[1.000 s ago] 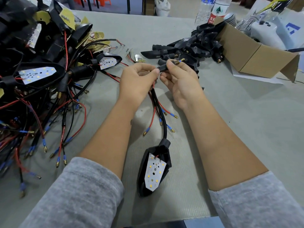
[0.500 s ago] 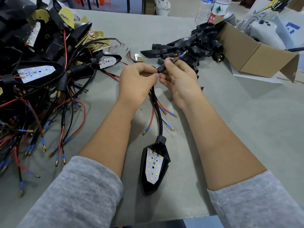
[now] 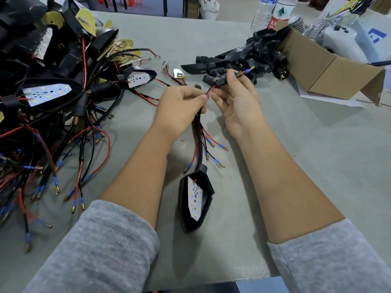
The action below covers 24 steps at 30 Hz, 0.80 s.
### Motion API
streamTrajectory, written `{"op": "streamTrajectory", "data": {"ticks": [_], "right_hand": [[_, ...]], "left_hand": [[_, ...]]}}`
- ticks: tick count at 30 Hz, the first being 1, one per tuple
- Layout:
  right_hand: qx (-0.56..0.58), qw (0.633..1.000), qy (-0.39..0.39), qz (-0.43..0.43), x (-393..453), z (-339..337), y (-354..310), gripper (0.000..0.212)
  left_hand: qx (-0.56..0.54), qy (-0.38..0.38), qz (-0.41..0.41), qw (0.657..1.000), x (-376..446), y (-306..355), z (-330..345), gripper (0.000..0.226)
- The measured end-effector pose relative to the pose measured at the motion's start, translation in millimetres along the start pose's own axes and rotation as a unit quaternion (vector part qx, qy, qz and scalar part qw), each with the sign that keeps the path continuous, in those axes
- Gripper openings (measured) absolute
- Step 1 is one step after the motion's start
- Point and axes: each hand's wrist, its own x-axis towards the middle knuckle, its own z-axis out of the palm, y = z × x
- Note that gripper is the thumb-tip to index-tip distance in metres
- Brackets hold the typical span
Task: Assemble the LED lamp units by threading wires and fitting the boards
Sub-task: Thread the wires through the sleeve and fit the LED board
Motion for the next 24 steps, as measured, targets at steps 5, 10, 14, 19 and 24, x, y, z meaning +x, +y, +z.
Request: {"op": "streamTrajectory", "data": {"ticks": [5,10,14,19,24], "right_hand": [[-0.08,0.997,-0.019,0.004,-3.2,2.8,-1.7,0.003],[-0.155,0.987,-0.046,-0.014,-7.5,6.8,0.4,0.003],[-0.1,0.995,-0.027,-0.008,-5.0,5.6,0.4,0.004],[-0.035,0.999,0.008,-0.015,-0.8,4.7,1.2,0.006],[-0.036,0.999,0.009,-0.028,0.7,2.9,1.7,0.006]], "left_hand": [[-0.003,0.006,0.011,1.0,1.5,-2.9,1.2,0.025],[0.013,0.014,0.002,1.0,1.5,-2.3,0.7,0.021],[-0.026,0.005,-0.02,0.999,1.0,2.3,2.9,0.007],[-0.03,-0.002,-0.043,0.999,0.6,4.1,2.3,0.008],[-0.012,-0.008,-0.023,1.0,-0.1,2.9,0.1,0.01]]}}
